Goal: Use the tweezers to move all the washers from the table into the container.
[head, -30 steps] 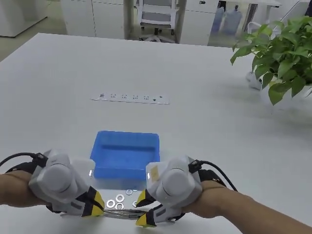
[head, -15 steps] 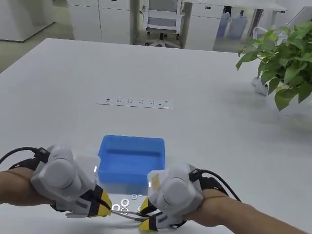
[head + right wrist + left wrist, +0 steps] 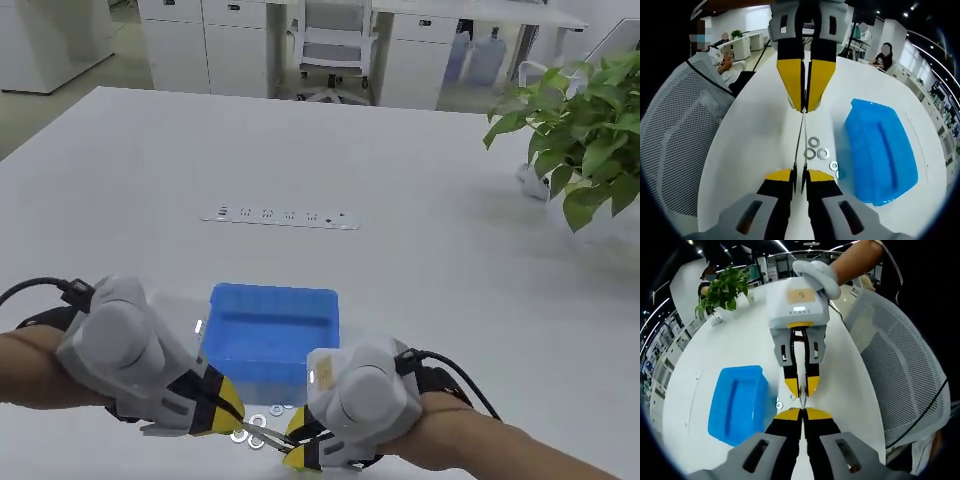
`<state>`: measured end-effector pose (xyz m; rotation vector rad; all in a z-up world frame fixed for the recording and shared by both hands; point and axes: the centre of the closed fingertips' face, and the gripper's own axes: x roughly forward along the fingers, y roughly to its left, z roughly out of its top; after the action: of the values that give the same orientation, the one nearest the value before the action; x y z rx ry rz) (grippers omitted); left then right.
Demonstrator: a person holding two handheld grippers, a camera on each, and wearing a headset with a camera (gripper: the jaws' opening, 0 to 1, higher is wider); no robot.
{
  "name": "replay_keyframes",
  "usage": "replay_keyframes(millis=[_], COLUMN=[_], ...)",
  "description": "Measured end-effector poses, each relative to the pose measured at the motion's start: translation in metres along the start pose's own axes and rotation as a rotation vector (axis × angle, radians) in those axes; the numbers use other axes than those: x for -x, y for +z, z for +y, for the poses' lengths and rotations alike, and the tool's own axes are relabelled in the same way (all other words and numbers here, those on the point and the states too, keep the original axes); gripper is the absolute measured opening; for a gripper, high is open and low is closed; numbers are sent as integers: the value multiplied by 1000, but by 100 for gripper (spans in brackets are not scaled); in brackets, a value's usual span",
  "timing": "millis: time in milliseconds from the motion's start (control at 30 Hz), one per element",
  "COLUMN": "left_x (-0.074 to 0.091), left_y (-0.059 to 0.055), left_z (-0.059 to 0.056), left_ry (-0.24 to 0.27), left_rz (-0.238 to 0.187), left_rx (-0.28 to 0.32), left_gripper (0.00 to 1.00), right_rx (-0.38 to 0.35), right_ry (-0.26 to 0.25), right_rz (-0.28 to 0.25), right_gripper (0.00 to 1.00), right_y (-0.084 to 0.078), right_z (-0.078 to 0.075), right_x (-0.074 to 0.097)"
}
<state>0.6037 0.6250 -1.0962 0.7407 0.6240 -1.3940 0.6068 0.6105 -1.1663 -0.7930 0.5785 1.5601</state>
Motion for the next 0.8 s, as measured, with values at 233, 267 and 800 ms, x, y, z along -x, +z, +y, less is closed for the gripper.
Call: replay_keyframes(millis=[233, 267, 800], left_x=[5, 5, -4], left_y=[19, 22, 37], left_z=[-1, 0, -4], left_ry=[-8, -9, -17], left_rz=[-31, -37, -102], left_rx=[-29, -34, -41], left_gripper=[5, 5, 5], right_rx=[-8, -9, -13], right_ry=[-8, -10, -16], right_rz=[-33, -40, -75], right_gripper=[11, 11, 10], right_y=[9, 11, 15], right_z=[1, 1, 5], right_x=[0, 0, -4])
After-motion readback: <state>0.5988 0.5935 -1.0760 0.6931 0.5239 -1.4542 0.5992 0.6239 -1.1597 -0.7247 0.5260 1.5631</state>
